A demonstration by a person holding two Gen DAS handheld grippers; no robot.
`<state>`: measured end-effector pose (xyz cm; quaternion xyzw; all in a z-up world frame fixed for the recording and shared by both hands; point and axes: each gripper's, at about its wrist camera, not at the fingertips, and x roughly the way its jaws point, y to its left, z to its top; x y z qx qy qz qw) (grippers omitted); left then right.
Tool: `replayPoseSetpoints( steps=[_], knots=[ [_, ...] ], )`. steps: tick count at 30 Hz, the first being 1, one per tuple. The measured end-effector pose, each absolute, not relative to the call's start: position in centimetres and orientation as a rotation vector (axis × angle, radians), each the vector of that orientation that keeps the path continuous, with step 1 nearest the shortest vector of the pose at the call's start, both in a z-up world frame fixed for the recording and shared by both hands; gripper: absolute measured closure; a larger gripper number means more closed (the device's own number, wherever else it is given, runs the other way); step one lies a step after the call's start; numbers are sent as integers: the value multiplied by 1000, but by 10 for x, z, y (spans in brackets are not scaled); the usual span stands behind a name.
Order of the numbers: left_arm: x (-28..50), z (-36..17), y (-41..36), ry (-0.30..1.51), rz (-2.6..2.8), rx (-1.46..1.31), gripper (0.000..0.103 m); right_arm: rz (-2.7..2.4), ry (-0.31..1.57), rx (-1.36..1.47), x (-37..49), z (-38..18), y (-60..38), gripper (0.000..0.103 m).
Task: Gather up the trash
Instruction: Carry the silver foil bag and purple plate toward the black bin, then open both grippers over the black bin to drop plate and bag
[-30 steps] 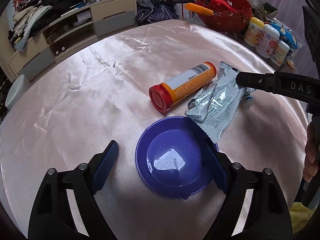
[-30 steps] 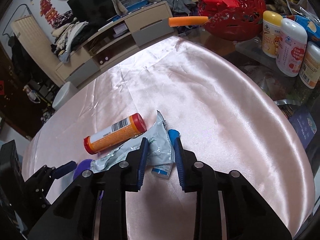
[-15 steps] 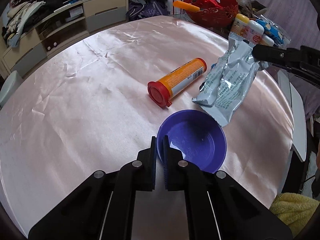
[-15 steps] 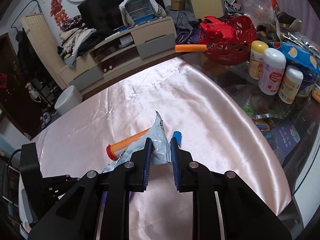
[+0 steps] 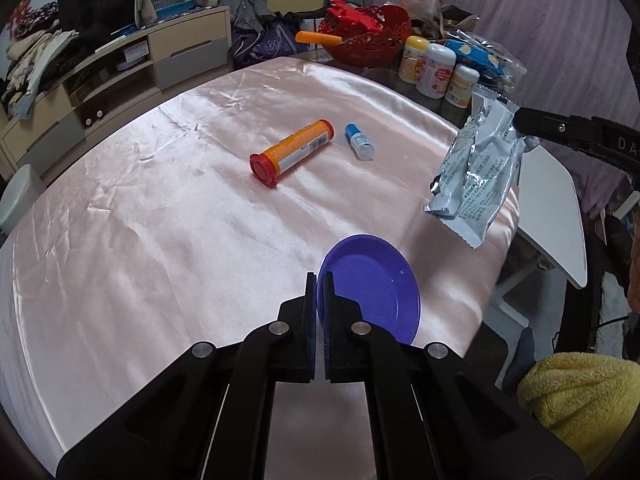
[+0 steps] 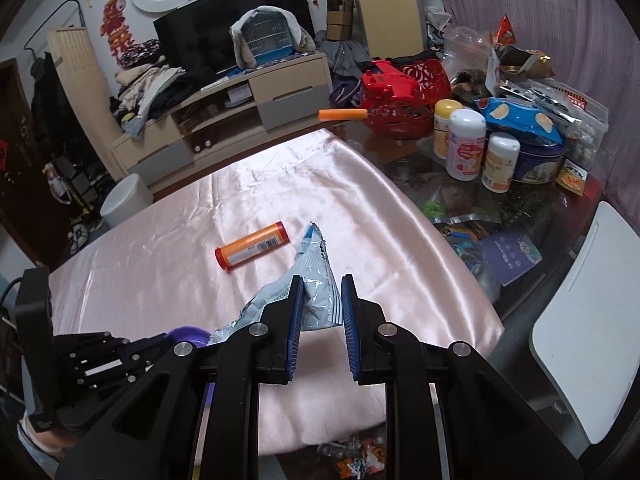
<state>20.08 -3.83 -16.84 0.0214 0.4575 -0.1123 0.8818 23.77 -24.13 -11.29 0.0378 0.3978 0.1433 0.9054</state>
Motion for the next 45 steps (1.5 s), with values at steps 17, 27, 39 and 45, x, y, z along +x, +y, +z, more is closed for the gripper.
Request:
replayPoseSetpoints(
  steps=[17, 27, 39, 45],
  knots=[
    [118, -197, -129, 997, -434, 130, 102, 83, 921, 23, 107, -177, -317, 82],
    [120, -260, -158, 1111, -471, 180, 102, 57, 1063, 50, 98, -253, -316, 82],
    [135, -304, -167, 1208, -489, 180, 101, 116, 1114, 111, 121, -276, -306, 82],
    [134, -292, -158, 1184, -469, 173, 83, 104, 1088, 135, 128, -263, -307, 74]
  ],
)
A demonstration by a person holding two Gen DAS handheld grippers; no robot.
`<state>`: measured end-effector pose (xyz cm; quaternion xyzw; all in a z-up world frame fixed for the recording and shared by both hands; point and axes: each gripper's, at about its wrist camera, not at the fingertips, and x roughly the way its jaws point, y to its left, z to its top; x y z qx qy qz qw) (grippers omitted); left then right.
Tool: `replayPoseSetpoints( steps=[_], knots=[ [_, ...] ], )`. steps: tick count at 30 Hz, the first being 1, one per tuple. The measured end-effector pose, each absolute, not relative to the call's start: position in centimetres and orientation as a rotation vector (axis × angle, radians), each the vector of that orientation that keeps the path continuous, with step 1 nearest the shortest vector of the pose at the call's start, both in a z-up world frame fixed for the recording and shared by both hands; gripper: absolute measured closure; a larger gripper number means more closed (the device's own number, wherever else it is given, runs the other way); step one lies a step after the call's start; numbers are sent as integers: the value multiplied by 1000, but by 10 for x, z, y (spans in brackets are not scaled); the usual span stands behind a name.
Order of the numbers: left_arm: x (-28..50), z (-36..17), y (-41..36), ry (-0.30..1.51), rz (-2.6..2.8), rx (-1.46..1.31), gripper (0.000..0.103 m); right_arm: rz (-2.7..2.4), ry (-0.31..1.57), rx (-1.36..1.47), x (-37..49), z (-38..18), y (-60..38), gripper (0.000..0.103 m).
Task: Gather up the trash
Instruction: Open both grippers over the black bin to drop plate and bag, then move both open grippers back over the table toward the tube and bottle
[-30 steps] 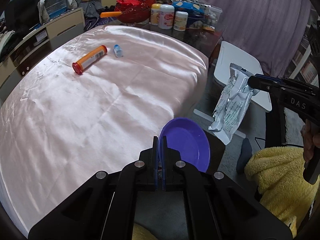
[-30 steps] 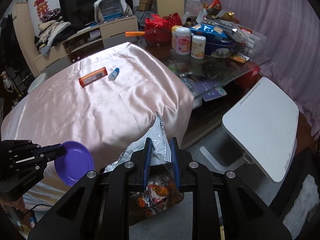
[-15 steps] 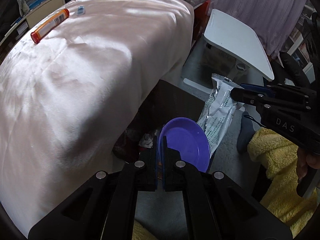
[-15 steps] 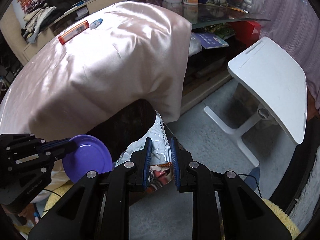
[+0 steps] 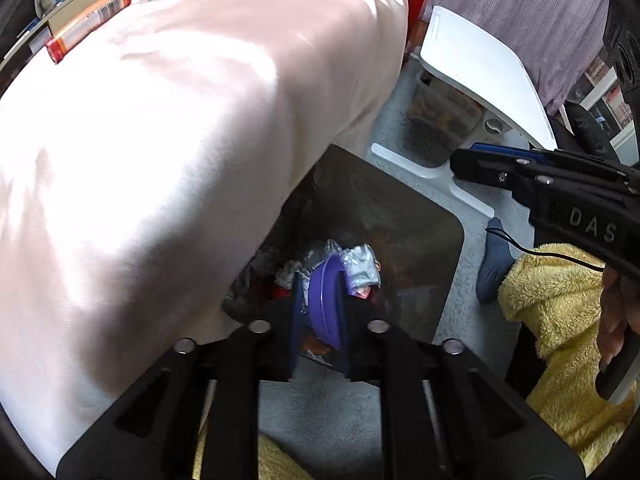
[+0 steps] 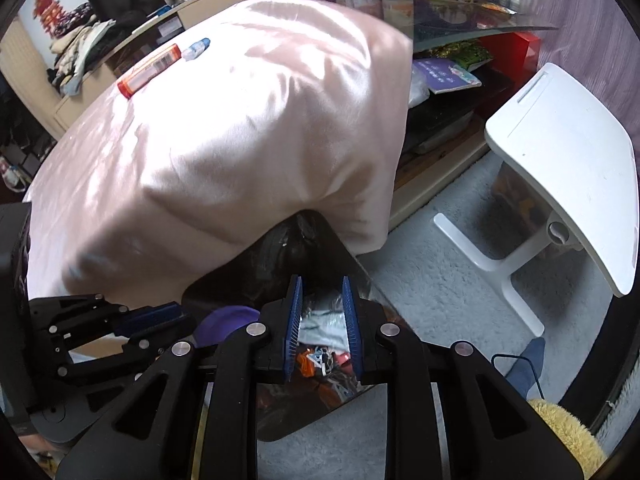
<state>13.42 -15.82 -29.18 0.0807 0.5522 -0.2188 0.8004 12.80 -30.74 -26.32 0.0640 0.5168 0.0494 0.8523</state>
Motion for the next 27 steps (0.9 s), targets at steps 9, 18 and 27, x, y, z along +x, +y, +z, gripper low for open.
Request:
replayPoseSetpoints(
  steps=[9, 18, 27],
  knots=[
    [118, -234, -142, 1078, -473, 145, 38, 65, 963, 127, 132, -206, -318, 37],
    [117, -164, -99, 936, -405, 122, 23, 130, 852, 66, 156, -154, -292, 21],
    [179, -148, -38, 895, -249, 143, 19, 240, 852, 45, 215, -146, -240, 21]
  ],
)
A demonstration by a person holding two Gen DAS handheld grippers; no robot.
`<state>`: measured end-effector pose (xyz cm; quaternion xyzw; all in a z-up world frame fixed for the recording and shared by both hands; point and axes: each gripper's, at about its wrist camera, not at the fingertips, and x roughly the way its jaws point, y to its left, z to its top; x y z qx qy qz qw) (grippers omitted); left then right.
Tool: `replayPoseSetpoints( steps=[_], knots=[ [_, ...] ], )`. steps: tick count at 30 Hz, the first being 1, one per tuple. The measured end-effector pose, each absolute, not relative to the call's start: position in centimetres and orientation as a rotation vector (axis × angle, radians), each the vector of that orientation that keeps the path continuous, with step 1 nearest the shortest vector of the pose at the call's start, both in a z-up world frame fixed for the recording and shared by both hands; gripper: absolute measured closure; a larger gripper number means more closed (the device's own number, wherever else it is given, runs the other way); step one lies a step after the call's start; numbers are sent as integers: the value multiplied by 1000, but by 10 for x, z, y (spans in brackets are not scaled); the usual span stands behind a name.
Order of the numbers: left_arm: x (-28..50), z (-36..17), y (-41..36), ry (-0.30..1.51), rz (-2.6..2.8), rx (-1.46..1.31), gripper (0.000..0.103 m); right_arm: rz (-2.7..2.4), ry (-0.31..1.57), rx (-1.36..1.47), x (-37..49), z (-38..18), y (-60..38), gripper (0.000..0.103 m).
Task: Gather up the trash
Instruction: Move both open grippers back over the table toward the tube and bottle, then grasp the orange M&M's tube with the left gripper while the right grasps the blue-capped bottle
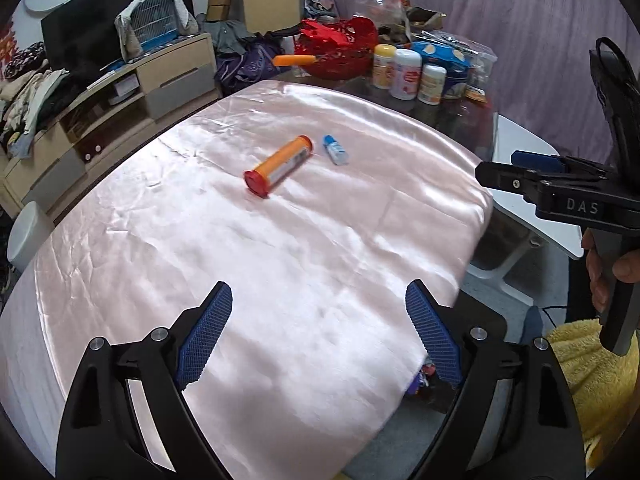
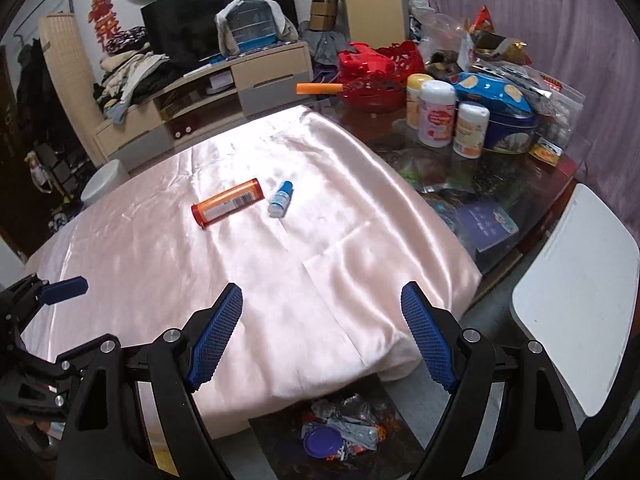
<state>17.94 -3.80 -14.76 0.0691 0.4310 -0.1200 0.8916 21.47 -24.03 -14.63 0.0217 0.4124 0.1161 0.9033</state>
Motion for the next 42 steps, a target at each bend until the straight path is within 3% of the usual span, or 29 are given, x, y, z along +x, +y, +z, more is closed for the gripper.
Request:
replayPoseSetpoints(
  steps=[6, 10, 11, 18, 24, 28, 29, 30, 42],
  knots=[
    [240, -168, -8, 925, -207, 124, 20, 302, 898, 57, 270, -169, -202, 23],
    [272, -183, -2, 940, -213, 114, 29, 323, 939, 86, 304, -190, -185, 49],
    [278, -187, -2, 943, -216, 111, 32, 325, 945, 95, 312, -194, -182, 51],
    [321, -206, -11, 950, -249, 118, 43, 334, 974, 121, 345, -216, -168, 58],
    [346, -216, -20, 945, -258, 143, 44, 345, 971, 118, 357, -224, -167, 61],
    [356, -220, -27, 940, -278, 145, 44, 332, 967, 84, 363, -225, -170, 79],
    [358, -220, -29, 940, -288, 146, 50, 325, 967, 73, 363, -225, -171, 82],
    [359, -221, -32, 945, -296, 146, 58, 324, 967, 68, 363, -225, -172, 83],
    [321, -216, -41, 992, -305, 164, 71, 316, 984, 21, 315, -212, -194, 83]
  ],
)
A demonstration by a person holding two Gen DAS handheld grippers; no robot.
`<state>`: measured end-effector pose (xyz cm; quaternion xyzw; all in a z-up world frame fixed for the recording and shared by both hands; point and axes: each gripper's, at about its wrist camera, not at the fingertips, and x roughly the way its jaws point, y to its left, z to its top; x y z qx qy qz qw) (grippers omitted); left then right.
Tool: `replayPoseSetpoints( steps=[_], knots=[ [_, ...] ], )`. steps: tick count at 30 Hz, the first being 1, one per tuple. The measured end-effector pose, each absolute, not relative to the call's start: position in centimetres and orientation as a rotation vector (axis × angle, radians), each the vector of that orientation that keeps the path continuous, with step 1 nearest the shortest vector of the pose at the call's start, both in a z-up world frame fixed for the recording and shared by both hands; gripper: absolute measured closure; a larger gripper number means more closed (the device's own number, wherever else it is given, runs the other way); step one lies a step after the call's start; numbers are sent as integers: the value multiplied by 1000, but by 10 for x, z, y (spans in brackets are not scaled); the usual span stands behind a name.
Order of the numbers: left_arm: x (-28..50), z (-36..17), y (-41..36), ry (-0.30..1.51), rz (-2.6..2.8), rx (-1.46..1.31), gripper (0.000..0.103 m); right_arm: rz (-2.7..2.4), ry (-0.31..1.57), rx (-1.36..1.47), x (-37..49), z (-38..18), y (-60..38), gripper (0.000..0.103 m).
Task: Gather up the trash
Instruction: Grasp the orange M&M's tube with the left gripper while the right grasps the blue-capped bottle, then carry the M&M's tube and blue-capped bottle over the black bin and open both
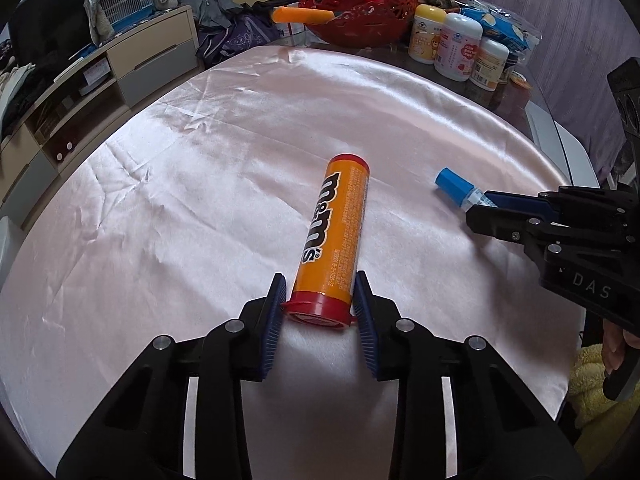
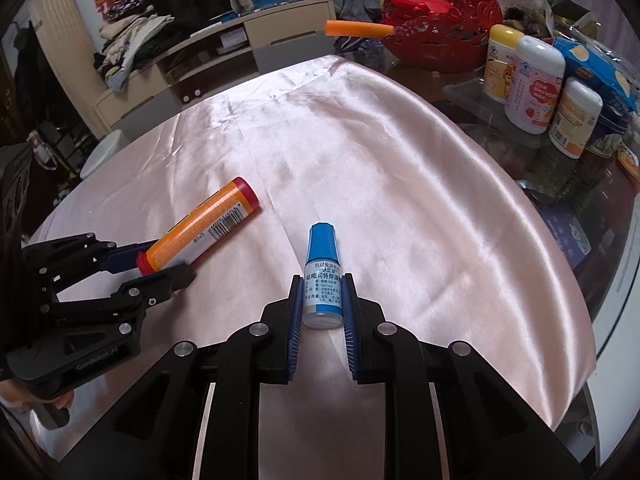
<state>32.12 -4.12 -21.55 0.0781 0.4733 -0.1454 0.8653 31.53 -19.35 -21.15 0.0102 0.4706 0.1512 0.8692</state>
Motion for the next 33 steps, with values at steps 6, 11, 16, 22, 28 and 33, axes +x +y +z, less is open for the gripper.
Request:
replayPoseSetpoints(
  steps=[6, 11, 16, 22, 28, 33],
  knots=[
    [266, -184, -40, 946, -321, 145, 71, 267, 903, -56, 249, -174, -222, 83],
    [214, -150, -45, 888, -349, 161, 71, 214, 867, -55, 192, -146, -256, 83],
    [163, -130, -60, 850, -393, 169, 71, 151, 836, -18, 141, -132, -284, 83],
    [112, -132, -84, 843, -454, 170, 71, 114, 816, 31, 89, -127, -303, 83],
    [84, -164, -107, 909, -512, 162, 70, 92, 848, 89, 58, -148, -314, 83],
    [77, -204, -126, 1005, -540, 167, 70, 71, 908, 136, 48, -180, -322, 83]
  ],
)
